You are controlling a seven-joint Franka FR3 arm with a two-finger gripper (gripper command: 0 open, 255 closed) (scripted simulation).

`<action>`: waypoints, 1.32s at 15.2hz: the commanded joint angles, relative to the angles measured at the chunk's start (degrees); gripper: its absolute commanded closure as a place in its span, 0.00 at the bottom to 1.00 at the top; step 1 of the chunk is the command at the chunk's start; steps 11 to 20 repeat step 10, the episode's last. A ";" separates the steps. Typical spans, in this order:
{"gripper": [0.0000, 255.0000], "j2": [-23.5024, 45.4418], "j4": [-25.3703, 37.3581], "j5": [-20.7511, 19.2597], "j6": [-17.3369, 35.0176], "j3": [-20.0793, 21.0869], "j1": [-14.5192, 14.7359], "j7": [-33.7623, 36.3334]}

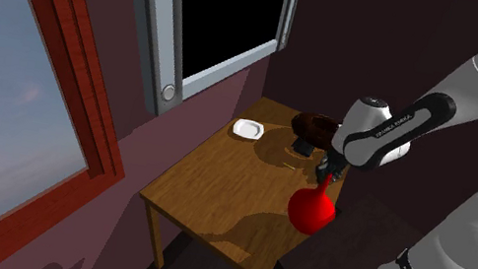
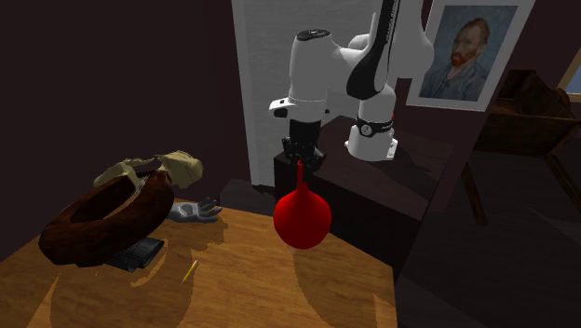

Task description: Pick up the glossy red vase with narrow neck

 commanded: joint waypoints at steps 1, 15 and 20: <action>1.00 -2.64 -0.06 -0.19 -2.54 -0.10 -0.20 -0.15; 1.00 -10.22 0.81 -0.35 -10.99 0.10 -0.36 -0.04; 1.00 -10.22 0.81 -0.35 -10.99 0.10 -0.36 -0.04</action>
